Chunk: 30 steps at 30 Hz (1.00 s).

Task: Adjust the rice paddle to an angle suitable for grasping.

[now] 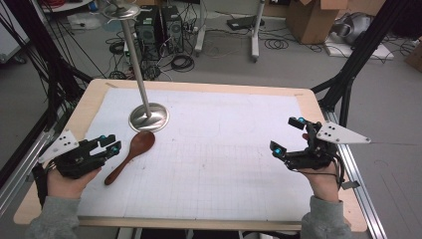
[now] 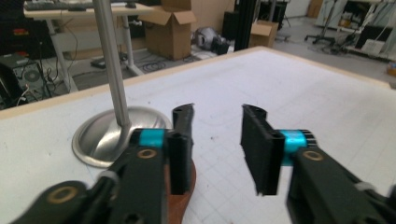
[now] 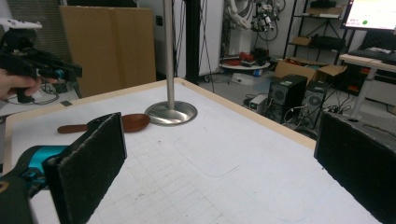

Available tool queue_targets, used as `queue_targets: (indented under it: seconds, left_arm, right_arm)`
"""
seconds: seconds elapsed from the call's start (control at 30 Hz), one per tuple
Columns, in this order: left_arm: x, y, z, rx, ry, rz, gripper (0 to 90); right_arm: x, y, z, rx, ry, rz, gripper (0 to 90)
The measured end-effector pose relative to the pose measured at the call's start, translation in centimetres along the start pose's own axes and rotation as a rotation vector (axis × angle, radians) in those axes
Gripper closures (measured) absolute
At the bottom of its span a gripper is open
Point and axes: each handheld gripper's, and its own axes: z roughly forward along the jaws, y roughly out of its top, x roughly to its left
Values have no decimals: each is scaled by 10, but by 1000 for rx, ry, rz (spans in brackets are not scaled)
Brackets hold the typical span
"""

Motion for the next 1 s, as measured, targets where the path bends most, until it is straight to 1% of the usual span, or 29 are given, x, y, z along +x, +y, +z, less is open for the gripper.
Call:
queue_targets:
  seconds: [0.03, 0.07, 0.1, 0.13, 0.17, 0.2, 0.27, 0.3, 0.37, 0.53, 0.63, 0.7, 0.77, 0.8, 0.83, 0.9, 1.0]
  left_arm:
    - [0, -2, 1, 11, -1, 3, 755]
    - [1, -4, 2, 22, -2, 5, 783]
    - [1, -6, 3, 32, -3, 5, 783]
    - [2, -8, 4, 43, -3, 7, 819]
    - [2, -10, 5, 55, -2, 10, 835]
    - [3, -11, 6, 69, 6, 8, 861]
    - [5, -14, 8, 101, 34, 1, 874]
    - [6, -16, 9, 105, 38, -9, 883]
    - [7, -19, 10, 114, 41, -11, 889]
    - [8, -27, 13, 139, 17, -7, 892]
    - [8, -33, 17, 185, 27, -4, 894]
    - [7, -36, 19, 202, 24, 0, 894]
    - [7, -40, 21, 211, 20, -10, 895]
    - [8, -41, 21, 218, 19, -12, 894]
    - [8, -43, 21, 225, 17, -14, 894]
    - [9, -47, 22, 235, 15, -26, 894]
    - [11, -51, 23, 249, 13, -32, 894]
  right_arm:
    - [0, 0, 0, 0, 0, -1, 10]
    - [0, 0, 0, 0, 2, -2, 10]
    - [0, 0, 0, 0, 2, -2, 10]
    - [0, 0, 0, 2, -1, 2, 10]
    - [0, 0, 1, 2, -1, 1, 10]
    - [0, 0, 1, 2, -2, 0, 10]
    - [-1, 0, 1, 0, -2, -6, 10]
    - [0, 0, 1, 6, -2, -2, 10]
    - [0, 0, 2, 10, -3, -9, 10]
    - [0, -1, 3, 12, 1, -6, 10]
    - [0, -1, 4, 10, 4, -11, 10]
    - [0, -1, 4, 15, -1, -10, 10]
    - [0, -1, 4, 23, -4, -1, 10]
    - [-1, -1, 4, 23, -7, -8, 10]
    - [-1, -2, 4, 32, -9, 0, 10]
    - [-1, -2, 5, 32, -9, -2, 10]
    - [-1, -2, 6, 34, -5, -5, 10]
